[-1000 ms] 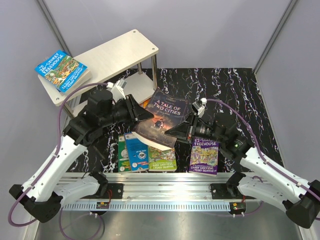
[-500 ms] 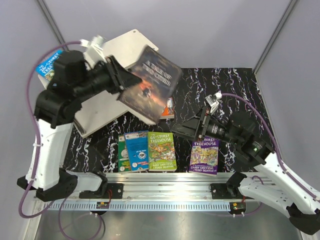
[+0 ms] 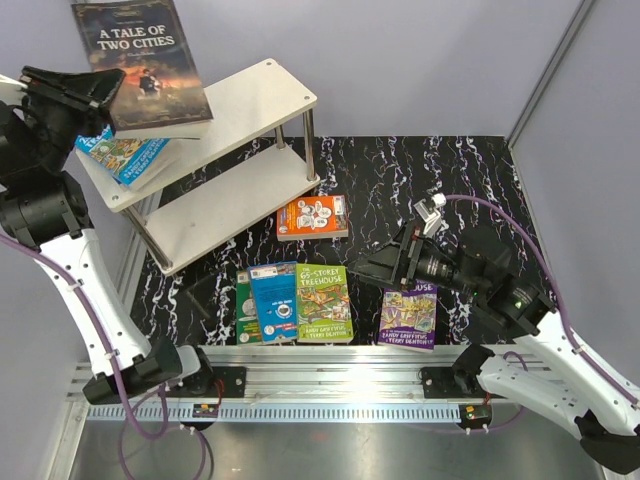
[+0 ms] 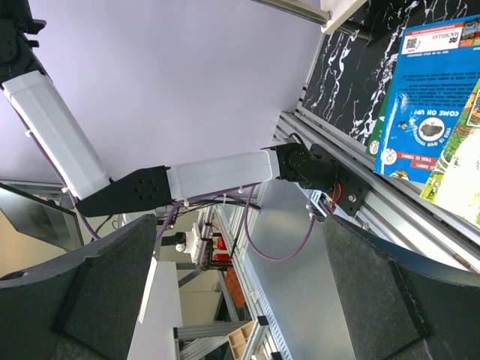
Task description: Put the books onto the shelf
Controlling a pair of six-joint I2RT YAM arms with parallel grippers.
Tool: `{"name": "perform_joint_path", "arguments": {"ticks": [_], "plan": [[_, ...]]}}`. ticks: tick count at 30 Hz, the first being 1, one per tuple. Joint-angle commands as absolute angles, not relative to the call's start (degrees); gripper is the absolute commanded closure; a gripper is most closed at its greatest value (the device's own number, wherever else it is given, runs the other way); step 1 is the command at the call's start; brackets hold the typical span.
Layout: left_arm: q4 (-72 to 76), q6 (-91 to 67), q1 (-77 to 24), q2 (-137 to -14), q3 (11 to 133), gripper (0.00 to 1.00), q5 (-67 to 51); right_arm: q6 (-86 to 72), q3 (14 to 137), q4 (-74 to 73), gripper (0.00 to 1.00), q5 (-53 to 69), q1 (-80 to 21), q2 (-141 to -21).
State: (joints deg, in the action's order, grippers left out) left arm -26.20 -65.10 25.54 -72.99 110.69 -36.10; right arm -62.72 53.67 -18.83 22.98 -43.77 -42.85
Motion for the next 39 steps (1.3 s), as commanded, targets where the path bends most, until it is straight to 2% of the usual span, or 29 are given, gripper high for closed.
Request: {"name": "perform_joint_path", "arguments": {"ticks": [1, 7, 11, 16, 31, 34, 38, 39], "plan": [[-12.6, -72.6, 30.5, -70.5, 110.1, 1.00, -39.0, -60.5, 55.3, -19.8, 0.01, 21.3, -43.8, -41.4], [-11.6, -73.0, 37.5, -66.3, 100.5, 1.00, -37.6, -59.0, 55.0, -22.1, 0.00, 20.0, -43.9, -40.3], [-10.7, -72.5, 38.2, -65.0, 95.5, 1.00, -36.0, -57.9, 55.4, -23.1, 0.01, 19.5, -43.9, -40.3], [-0.4, -80.1, 38.3, -64.5, 84.9, 1.00, -34.7, -57.3, 56.0, -22.8, 0.00, 20.7, -43.9, -42.0], [-16.5, -68.3, 38.1, -66.4, 90.4, 1.00, -30.6, -59.2, 54.0, -19.9, 0.00, 22.2, -43.9, -43.4], [-19.4, -65.8, 38.2, -67.0, 91.5, 0.88, -31.0, -59.6, 53.6, -19.7, 0.00, 22.0, -43.8, -43.2], [-26.3, -62.5, 38.2, -71.2, 96.8, 0.80, -34.5, -60.3, 53.0, -19.2, 0.00, 21.8, -43.9, -43.1], [-29.8, -61.9, 38.1, -72.1, 97.9, 0.72, -34.9, -60.5, 52.8, -19.2, 0.00, 21.8, -43.9, -43.2]]}}
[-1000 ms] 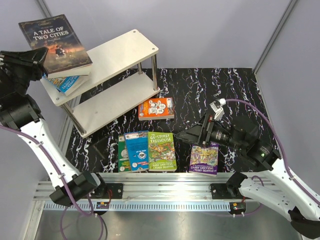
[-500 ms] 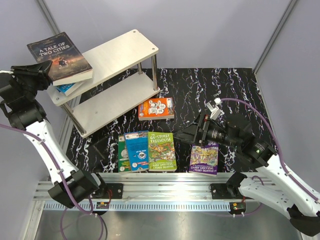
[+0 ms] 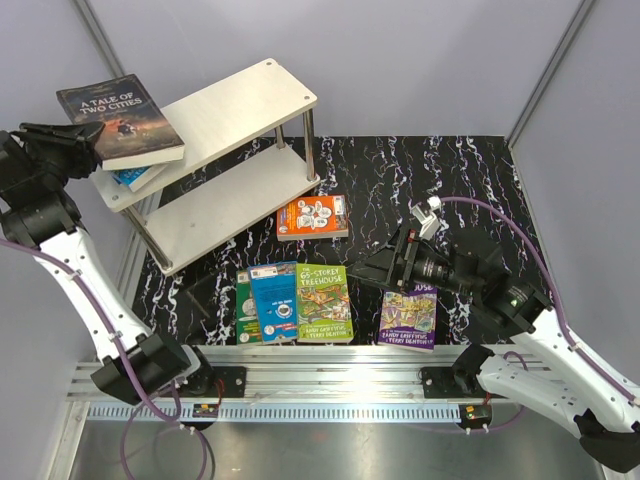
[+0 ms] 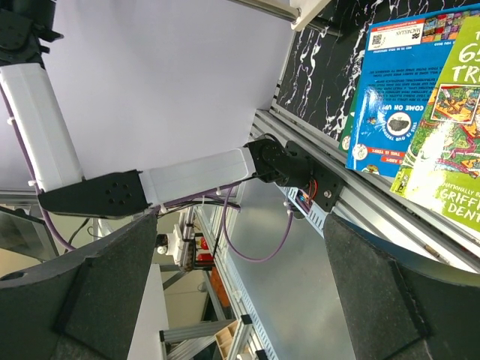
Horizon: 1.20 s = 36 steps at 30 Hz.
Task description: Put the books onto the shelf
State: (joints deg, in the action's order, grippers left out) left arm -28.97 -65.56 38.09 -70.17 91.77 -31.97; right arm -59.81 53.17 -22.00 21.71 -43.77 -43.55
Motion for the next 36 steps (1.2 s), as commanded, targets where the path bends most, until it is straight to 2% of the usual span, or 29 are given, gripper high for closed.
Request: {"name": "perform_joint_path", "arguments": {"ticks": [1, 2, 3, 6, 7, 14, 21, 32, 36], "plan": [[-31.4, -61.3, 38.2, -73.6, 100.4, 0.67, -35.1, -60.5, 52.8, -19.1, 0.00, 21.8, -43.8, -43.2], [-34.6, -59.8, 38.2, -74.3, 101.6, 0.62, -35.0, -60.5, 52.8, -19.0, 0.00, 21.8, -43.9, -43.2], [-35.6, -59.1, 38.2, -74.6, 102.8, 0.50, -34.9, -60.6, 52.7, -18.9, 0.00, 21.8, -43.8, -43.2], [-40.2, -57.1, 38.2, -76.6, 106.1, 0.26, -35.8, -60.9, 52.6, -18.8, 0.00, 21.7, -43.8, -43.3], [-41.5, -56.6, 38.1, -77.2, 106.9, 0.02, -36.4, -60.9, 52.6, -18.7, 0.00, 21.7, -43.8, -43.3], [-49.5, -53.1, 38.1, -77.5, 108.6, 0.01, -35.7, -61.4, 52.3, -18.5, 0.00, 21.5, -43.8, -43.5], [-63.1, -46.5, 39.0, -79.7, 117.1, 0.01, -31.0, -61.7, 52.0, -18.6, 0.00, 21.5, -43.8, -43.6], [-69.1, -40.5, 43.9, -84.3, 123.8, 0.01, -31.6, -61.2, 51.8, -19.2, 0.00, 21.3, -43.8, -43.4], [-71.6, -39.9, 44.0, -82.3, 123.8, 0.01, -30.4, -60.6, 51.8, -19.9, 0.00, 21.1, -43.8, -45.4]]}}
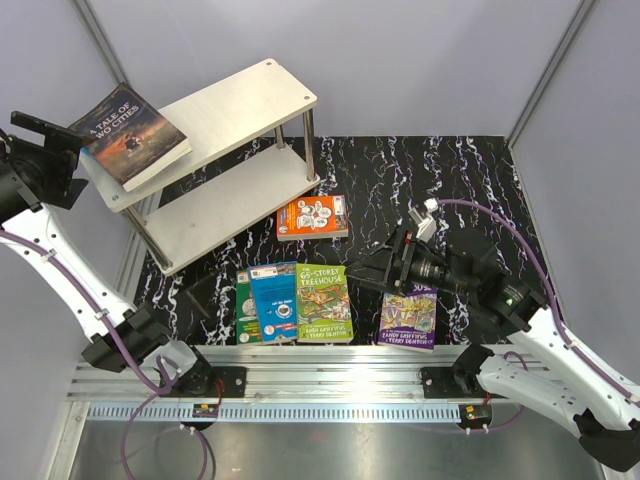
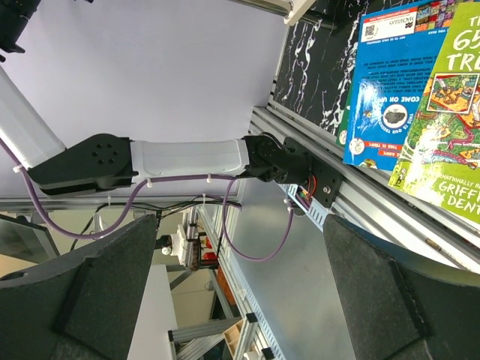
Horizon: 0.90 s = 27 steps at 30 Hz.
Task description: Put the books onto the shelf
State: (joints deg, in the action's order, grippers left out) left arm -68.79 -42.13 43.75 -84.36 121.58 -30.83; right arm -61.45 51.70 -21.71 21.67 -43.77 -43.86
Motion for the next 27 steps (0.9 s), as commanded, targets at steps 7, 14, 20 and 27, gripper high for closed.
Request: {"name": "perform_joint_path", "arguments": {"ticks": [7, 14, 20, 27], "plan": [[-78.5, -34.6, 44.0, -75.3, 119.1, 0.01, -28.0, -57.0, 56.2, -25.9, 0.00, 26.1, -43.3, -59.8], [-84.3, -31.5, 42.7, -70.3, 115.8, 0.01, -24.1, -49.0, 62.0, -38.8, 0.00, 16.7, -43.4, -70.0], [-86.2, -31.1, 42.6, -68.1, 115.6, 0.01, -24.9, -46.6, 58.6, -39.1, 0.00, 19.4, -43.3, -80.7], [-86.1, -30.1, 37.8, -53.9, 101.0, 0.01, -26.4, -45.9, 53.0, -33.0, 0.00, 20.2, -43.2, -88.4]]}}
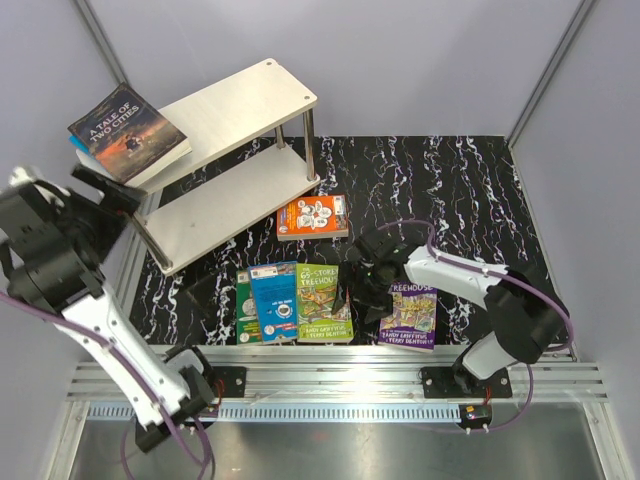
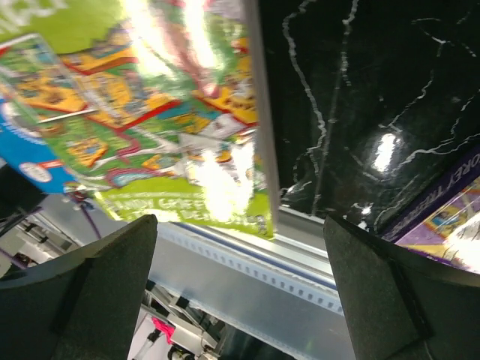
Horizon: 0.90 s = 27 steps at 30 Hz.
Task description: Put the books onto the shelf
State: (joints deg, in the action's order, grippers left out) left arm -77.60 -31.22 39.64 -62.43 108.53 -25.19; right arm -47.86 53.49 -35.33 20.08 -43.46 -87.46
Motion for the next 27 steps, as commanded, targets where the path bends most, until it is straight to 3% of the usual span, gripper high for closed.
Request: {"name": "perform_joint_path", "arguments": {"ticks": [1, 2, 7, 14, 17, 18, 21, 22, 24, 27], "plan": [[-83.7, -31.1, 36.5, -51.5, 97.6, 0.01, -27.8, -45.4, 52.7, -31.9, 0.00, 20.5, -43.2, -88.9], [-82.5, -32.9, 35.8, -46.3, 90.4, 0.01, -29.5, -45.6, 52.0, -30.1, 0.00, 20.9, -43.2, -89.8], [-80.6, -33.1, 33.9, -39.6, 77.5, 0.01, -30.6, -48.1, 47.0, -19.8, 0.00, 25.5, -43.2, -92.8], [-79.4, -31.4, 31.4, -40.2, 74.7, 0.01, -31.8, -54.7, 39.8, 2.0, 0.01, 31.5, -43.3, -98.1], [-78.6, -30.9, 30.0, -40.6, 73.8, 0.01, -31.8, -58.4, 37.2, 12.2, 0.21, 33.7, -43.2, -101.1], [-78.6, -30.9, 29.4, -40.7, 73.7, 0.01, -31.7, -59.7, 36.7, 15.8, 0.41, 34.5, -43.3, -101.9], [-78.3, -30.7, 27.9, -40.9, 72.3, 0.01, -31.9, -61.8, 34.9, 21.2, 0.75, 35.2, -43.2, -103.9], [-78.2, -30.7, 27.5, -41.0, 71.7, 0.01, -32.2, -62.3, 33.8, 22.3, 0.92, 35.2, -43.3, -104.1], [-77.8, -30.8, 26.6, -40.9, 70.1, 0.01, -32.3, -62.8, 32.9, 23.8, 1.00, 35.2, -43.2, -104.5], [-75.9, -31.9, 25.0, -40.8, 68.5, 0.01, -31.9, -62.8, 31.6, 23.3, 1.00, 35.1, -43.3, -102.5]]}}
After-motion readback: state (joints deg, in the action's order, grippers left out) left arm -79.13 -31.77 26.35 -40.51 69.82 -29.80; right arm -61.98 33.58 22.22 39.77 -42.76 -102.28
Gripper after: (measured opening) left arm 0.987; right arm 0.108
